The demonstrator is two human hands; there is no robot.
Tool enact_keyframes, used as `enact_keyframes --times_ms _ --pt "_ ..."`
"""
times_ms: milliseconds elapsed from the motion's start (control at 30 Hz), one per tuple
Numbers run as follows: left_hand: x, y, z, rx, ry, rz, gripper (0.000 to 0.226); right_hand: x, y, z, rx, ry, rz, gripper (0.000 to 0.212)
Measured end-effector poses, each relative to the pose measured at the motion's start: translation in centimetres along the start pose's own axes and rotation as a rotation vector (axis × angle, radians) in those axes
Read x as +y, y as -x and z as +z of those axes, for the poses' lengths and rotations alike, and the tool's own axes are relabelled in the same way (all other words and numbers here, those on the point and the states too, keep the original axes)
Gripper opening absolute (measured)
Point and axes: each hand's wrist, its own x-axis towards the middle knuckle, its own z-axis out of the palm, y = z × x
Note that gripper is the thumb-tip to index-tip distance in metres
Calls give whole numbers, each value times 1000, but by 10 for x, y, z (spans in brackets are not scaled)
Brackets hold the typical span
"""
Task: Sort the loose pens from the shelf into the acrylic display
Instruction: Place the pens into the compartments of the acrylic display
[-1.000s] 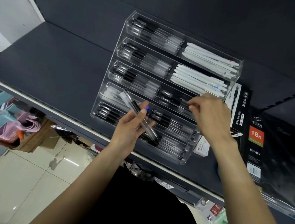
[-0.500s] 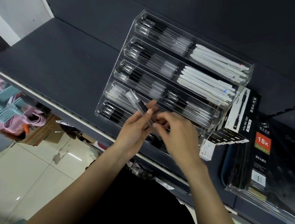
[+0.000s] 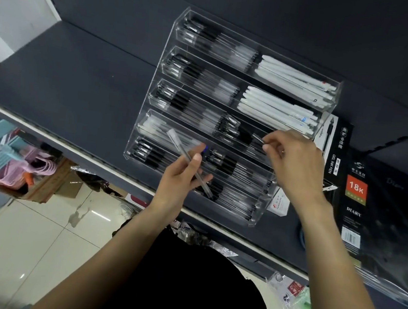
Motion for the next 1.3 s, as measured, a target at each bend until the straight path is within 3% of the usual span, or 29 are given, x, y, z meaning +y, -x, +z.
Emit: enact_keyframes --times_ms 233,567,767,900,1033,1100,1200,1300 --pt "1 -2 -10 33 56 -25 34 3 -9 1 -183 225 -16 20" --pt "6 -4 -11 41 89 -30 29 -6 -25 15 -206 106 -127 30" --pt "10 -3 -11 55 97 -38 22 -8 -21 9 -176 235 -93 32" --pt "8 -3 -17 52 129 -34 32 -47 9 8 17 -27 -176 26" --pt "8 -2 -23 70 120 -38 40 -90 42 36 -272 -283 -112 23" --pt "8 0 -26 77 115 -45 39 -97 48 51 -330 -375 -52 18" --pt "13 1 -36 78 -66 -17 41 -98 46 60 -263 -413 -17 12" --pt "23 -3 -62 244 -666 212 38 -92 34 65 -83 -212 -45 11"
